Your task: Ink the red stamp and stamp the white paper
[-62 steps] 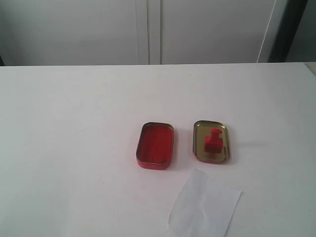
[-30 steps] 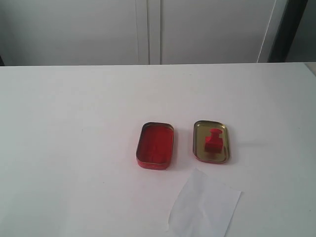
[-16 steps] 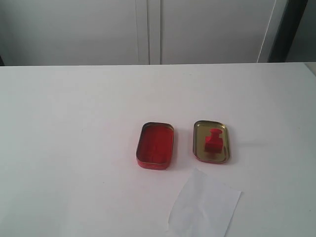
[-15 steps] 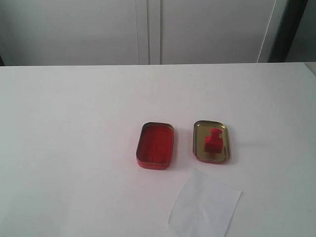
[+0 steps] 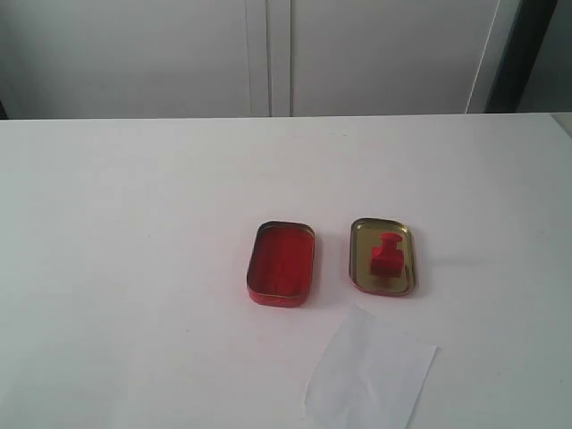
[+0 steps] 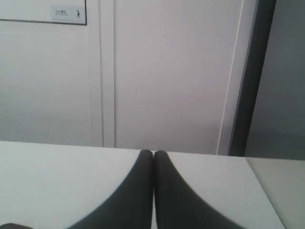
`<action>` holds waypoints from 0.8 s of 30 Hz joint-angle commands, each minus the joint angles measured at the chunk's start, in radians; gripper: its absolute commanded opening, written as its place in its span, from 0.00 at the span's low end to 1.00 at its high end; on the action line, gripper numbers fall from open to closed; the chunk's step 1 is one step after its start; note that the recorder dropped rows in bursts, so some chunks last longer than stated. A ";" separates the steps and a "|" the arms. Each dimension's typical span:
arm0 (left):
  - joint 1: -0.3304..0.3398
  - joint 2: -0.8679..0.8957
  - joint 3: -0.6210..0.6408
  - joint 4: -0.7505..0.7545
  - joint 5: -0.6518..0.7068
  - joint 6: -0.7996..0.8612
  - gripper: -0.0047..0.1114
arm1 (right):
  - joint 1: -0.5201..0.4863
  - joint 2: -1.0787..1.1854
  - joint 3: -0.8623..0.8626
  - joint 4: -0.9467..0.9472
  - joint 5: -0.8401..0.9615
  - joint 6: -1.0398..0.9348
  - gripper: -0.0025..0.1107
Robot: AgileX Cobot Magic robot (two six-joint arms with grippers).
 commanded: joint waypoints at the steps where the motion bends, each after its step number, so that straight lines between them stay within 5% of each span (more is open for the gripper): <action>1: -0.006 -0.005 0.005 -0.005 -0.001 -0.009 0.04 | 0.006 0.136 -0.107 -0.002 0.114 0.010 0.02; 12: -0.006 -0.005 0.005 -0.005 -0.001 -0.009 0.04 | 0.006 0.453 -0.310 0.040 0.459 -0.029 0.02; 24: -0.006 -0.005 0.005 -0.005 -0.001 -0.009 0.04 | 0.006 0.768 -0.339 0.092 0.572 -0.024 0.02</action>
